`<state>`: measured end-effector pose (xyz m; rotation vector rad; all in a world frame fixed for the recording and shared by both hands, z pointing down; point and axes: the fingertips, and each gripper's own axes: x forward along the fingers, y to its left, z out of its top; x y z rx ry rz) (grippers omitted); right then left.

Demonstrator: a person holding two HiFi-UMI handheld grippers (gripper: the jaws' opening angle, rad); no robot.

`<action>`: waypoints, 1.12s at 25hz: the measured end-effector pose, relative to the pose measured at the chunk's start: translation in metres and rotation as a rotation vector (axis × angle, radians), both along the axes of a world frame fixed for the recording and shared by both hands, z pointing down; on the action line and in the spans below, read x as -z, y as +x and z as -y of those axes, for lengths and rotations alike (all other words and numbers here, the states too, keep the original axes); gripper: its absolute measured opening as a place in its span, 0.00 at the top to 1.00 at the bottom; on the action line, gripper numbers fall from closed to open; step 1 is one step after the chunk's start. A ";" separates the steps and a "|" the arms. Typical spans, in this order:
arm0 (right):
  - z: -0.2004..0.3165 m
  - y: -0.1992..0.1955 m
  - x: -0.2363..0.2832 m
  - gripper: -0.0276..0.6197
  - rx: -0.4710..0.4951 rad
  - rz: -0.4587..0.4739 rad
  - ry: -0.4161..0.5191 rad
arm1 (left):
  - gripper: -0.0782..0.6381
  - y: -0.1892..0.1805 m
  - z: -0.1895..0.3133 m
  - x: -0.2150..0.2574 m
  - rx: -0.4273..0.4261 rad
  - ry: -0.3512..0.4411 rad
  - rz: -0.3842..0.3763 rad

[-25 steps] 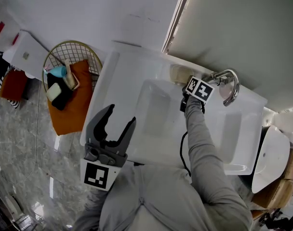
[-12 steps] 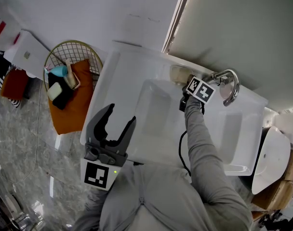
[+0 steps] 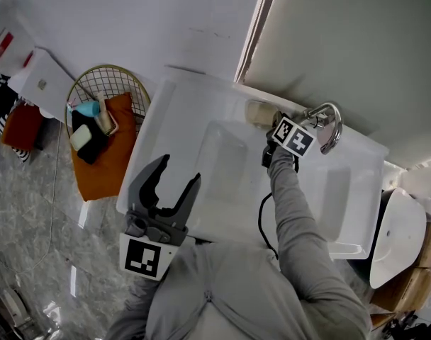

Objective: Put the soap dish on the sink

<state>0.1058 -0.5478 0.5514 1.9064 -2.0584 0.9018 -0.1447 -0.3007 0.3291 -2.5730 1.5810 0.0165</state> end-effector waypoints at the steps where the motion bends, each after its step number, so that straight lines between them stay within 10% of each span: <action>1: -0.003 -0.001 0.005 0.88 0.009 0.000 0.011 | 0.54 0.001 -0.002 0.001 -0.003 0.004 -0.001; 28: -0.195 -0.058 0.172 0.87 0.421 0.073 0.403 | 0.54 0.066 -0.038 0.009 -0.103 0.040 -0.040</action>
